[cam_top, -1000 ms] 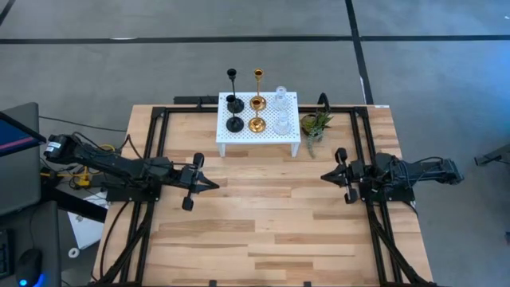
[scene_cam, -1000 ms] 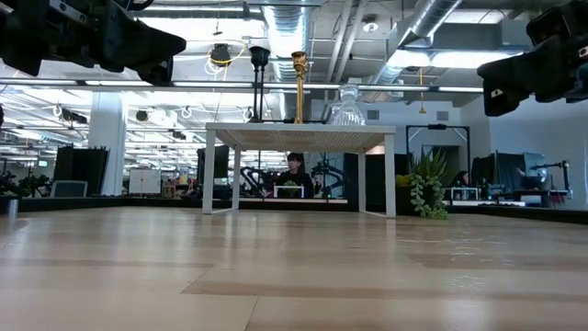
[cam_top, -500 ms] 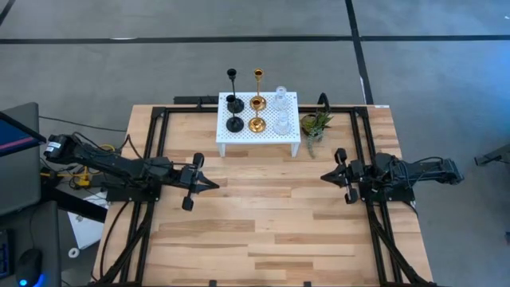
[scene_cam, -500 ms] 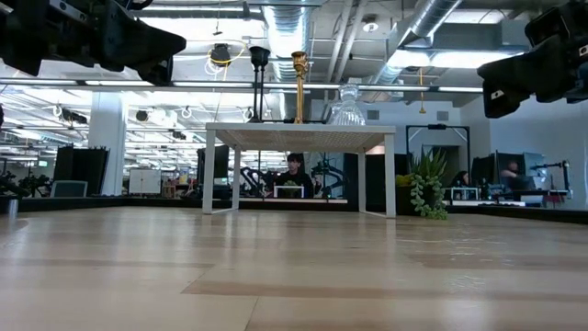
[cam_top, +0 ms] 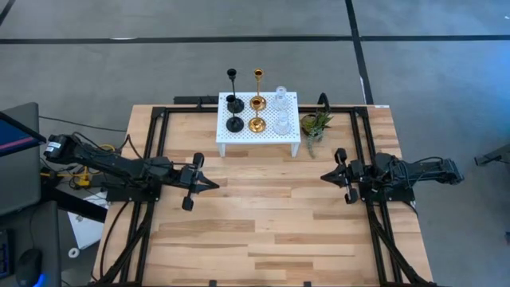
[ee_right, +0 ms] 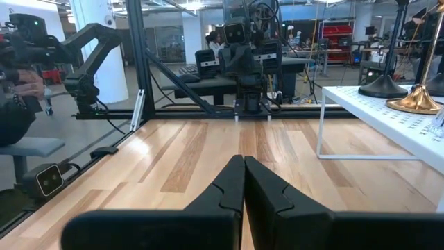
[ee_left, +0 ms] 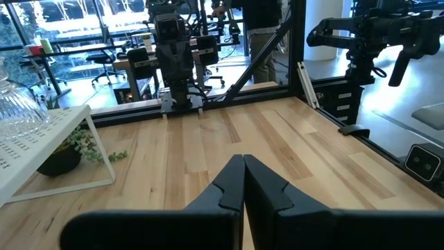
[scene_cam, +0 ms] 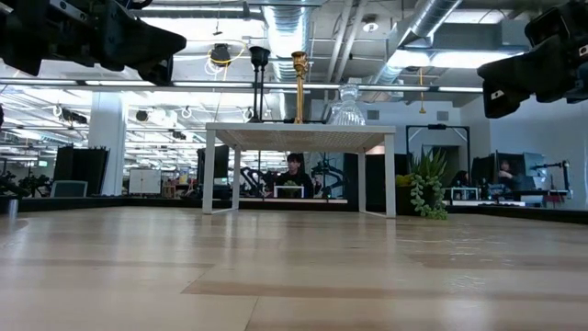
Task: Pick & Place candle stick holders
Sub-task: Return to Home Position
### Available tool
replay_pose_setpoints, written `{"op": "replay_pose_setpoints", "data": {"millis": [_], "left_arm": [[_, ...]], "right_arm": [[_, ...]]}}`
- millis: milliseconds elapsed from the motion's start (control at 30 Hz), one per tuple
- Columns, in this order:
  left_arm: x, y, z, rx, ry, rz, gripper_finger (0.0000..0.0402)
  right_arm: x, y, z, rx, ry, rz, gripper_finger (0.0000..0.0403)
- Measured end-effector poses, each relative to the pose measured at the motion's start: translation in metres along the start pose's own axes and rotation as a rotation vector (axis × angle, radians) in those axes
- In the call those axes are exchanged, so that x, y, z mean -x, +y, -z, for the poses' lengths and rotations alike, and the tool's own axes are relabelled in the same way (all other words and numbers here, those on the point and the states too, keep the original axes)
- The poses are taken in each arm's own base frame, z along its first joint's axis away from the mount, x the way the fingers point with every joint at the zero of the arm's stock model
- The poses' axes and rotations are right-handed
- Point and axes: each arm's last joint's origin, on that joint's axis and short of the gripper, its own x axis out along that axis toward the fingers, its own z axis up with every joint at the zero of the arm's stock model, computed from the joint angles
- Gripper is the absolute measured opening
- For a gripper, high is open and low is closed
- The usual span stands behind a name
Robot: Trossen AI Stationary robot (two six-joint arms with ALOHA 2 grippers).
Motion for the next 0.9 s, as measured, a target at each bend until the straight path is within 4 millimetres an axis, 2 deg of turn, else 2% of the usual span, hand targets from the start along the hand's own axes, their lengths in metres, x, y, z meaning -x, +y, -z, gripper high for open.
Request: {"op": "replay_pose_setpoints", "data": {"millis": [667,900], "left_arm": [[-0.0001,0.0002,-0.0013,-0.002,-0.014,-0.003,0.0004],[-0.0001,0.0002,-0.0014,0.088,-0.014,-0.002,0.0004]], "right_arm": [[0.0,-0.0015,-0.0002,0.0,-0.003,0.048,0.0],[0.0,-0.0016,-0.0002,0.0,-0.003,0.05,0.0]]}}
